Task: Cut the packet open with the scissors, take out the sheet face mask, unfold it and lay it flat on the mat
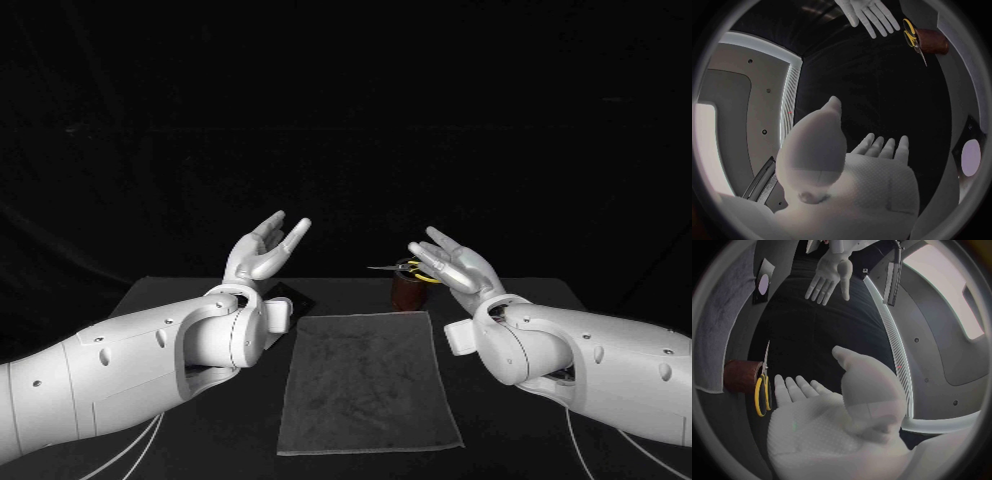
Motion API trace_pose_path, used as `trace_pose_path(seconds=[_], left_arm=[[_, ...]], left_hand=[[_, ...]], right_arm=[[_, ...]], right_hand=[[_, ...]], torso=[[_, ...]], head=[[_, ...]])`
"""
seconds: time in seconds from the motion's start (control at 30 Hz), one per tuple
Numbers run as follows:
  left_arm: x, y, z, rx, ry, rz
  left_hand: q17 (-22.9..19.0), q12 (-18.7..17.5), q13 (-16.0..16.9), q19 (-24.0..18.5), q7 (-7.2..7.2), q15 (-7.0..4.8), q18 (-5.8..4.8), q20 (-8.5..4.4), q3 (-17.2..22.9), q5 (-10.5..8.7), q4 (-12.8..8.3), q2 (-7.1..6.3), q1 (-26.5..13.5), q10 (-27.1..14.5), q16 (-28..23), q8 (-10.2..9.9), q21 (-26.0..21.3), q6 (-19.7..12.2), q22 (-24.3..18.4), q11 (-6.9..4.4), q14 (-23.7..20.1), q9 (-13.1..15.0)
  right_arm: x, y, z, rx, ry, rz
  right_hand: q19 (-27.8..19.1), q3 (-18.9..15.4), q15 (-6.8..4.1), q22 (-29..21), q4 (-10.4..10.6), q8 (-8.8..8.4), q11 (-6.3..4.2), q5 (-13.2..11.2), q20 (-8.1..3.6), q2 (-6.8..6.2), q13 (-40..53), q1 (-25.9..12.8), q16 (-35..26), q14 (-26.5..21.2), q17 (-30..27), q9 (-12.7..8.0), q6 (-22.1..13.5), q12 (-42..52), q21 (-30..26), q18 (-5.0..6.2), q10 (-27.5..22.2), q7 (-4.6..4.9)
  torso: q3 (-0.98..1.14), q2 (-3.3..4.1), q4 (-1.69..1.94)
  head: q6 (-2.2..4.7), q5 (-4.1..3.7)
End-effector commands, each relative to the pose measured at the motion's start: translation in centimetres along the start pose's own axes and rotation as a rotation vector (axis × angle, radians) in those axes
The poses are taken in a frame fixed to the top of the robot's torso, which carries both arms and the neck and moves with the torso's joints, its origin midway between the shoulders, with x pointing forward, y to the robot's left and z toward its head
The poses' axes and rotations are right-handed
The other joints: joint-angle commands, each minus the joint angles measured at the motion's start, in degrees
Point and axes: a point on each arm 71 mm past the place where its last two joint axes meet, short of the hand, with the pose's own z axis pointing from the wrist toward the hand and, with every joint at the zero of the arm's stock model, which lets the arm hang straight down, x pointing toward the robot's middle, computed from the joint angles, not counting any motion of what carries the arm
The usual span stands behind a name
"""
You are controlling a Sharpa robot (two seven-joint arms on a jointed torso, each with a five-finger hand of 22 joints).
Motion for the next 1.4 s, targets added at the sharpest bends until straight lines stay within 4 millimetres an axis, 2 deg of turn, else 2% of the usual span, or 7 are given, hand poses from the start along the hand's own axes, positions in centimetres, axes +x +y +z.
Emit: trace_pose_path(seconds=[0.03,0.6,0.73,0.77,0.9,1.07,1.4], left_arm=[[0.4,-0.3,0.0,0.038,0.040,-0.030],[-0.8,-0.5,-0.4,0.027,0.056,-0.050],[-1.0,-0.7,-0.7,0.032,0.077,-0.065],[-1.1,-0.7,-0.8,0.033,0.087,-0.071],[-1.3,-0.9,-1.1,0.035,0.111,-0.084],[-1.5,-1.2,-1.5,0.040,0.168,-0.092],[-1.8,-2.0,-2.8,0.027,0.274,-0.104]], left_hand=[[0.13,0.38,0.13,0.14,3.16,0.71,1.35,0.81,0.23,0.33,0.70,0.02,2.08,0.41,0.39,0.35,0.27,0.79,0.11,0.52,0.14,0.19],[0.46,0.61,0.32,0.00,3.88,1.35,1.87,1.22,1.19,0.28,0.53,1.14,3.34,1.97,0.70,0.96,0.36,2.39,0.17,1.27,1.23,0.69],[3.18,1.77,1.03,4.26,5.55,3.80,1.30,1.30,2.11,0.25,0.34,2.21,6.34,8.73,3.87,3.26,2.70,8.23,1.17,3.21,10.81,2.29],[6.11,2.53,1.38,11.97,6.28,3.32,1.37,1.40,2.42,0.25,0.19,2.68,7.67,13.13,8.31,4.43,6.75,11.06,2.90,4.01,21.61,3.07],[9.39,7.66,3.24,26.09,7.00,0.46,4.06,1.09,2.61,0.27,-0.49,2.89,10.54,34.74,14.84,9.23,14.30,22.52,5.91,5.64,34.79,6.06],[11.82,9.51,3.01,33.86,5.35,-2.67,6.86,0.49,3.12,0.28,-3.15,2.01,15.08,42.84,19.73,12.77,18.67,31.28,7.45,2.96,43.54,8.17],[15.96,8.71,2.51,41.58,3.50,-6.44,6.78,-3.45,5.54,0.33,-4.17,0.19,18.10,52.83,24.36,13.71,25.22,36.54,10.35,-0.12,54.23,8.62]], right_arm=[[0.9,0.2,0.0,-0.001,0.184,-0.022],[-1.2,1.2,-0.6,-0.118,0.111,-0.166],[-2.0,1.4,-0.7,-0.130,0.105,-0.213],[-2.3,1.5,-0.8,-0.132,0.106,-0.231],[-2.8,1.8,-1.0,-0.136,0.119,-0.279],[-3.3,2.3,-1.2,-0.146,0.153,-0.348],[-4.5,4.1,-0.9,-0.162,0.233,-0.527]], right_hand=[[0.43,0.96,0.57,0.19,-0.44,0.54,0.73,0.41,0.80,0.01,0.18,2.76,0.49,0.95,0.24,0.28,1.11,0.41,0.56,1.21,1.11,9.93],[8.65,5.33,-1.34,1.90,-10.62,6.77,-0.47,-0.75,0.64,-1.50,2.03,11.56,6.60,23.61,4.12,4.93,18.83,3.75,4.63,3.80,26.57,9.79],[20.32,6.96,-2.75,3.94,-12.83,9.51,-1.38,-1.08,0.58,-2.50,2.46,12.28,9.34,34.24,5.61,6.72,26.98,4.85,9.49,5.35,38.60,9.52],[25.79,7.57,-3.32,4.85,-13.47,10.18,-1.72,-1.02,0.51,-2.97,2.45,12.32,10.33,37.99,6.08,7.16,29.35,4.61,11.86,5.94,40.49,9.28],[28.69,8.57,-4.19,5.19,-14.35,11.26,-2.28,-0.73,0.46,-3.76,2.43,12.26,11.09,41.15,6.32,7.86,33.41,4.14,13.43,6.86,43.00,9.02],[35.07,10.41,-6.36,6.32,-15.63,13.19,-3.91,-0.04,-0.77,-4.95,2.44,12.24,13.14,47.97,6.96,8.99,40.63,3.91,17.18,7.89,48.14,7.57],[41.66,9.39,-10.43,10.91,-16.56,13.97,-6.97,1.92,-5.31,-5.64,2.43,12.04,15.90,59.69,9.21,9.24,46.93,3.02,26.40,7.58,57.70,5.28]], torso=[[0.00,0.00,-0.01],[-0.22,-0.09,-0.26],[-0.15,-0.09,-0.11],[-0.13,-0.11,-0.06],[-0.04,0.16,0.02],[0.08,0.58,0.12],[0.01,2.18,0.07]], head=[[0.00,0.00],[-0.47,-0.75],[-0.66,-1.29],[-0.65,-1.30],[-0.58,-1.09],[-0.76,-0.86],[-0.48,-1.48]])
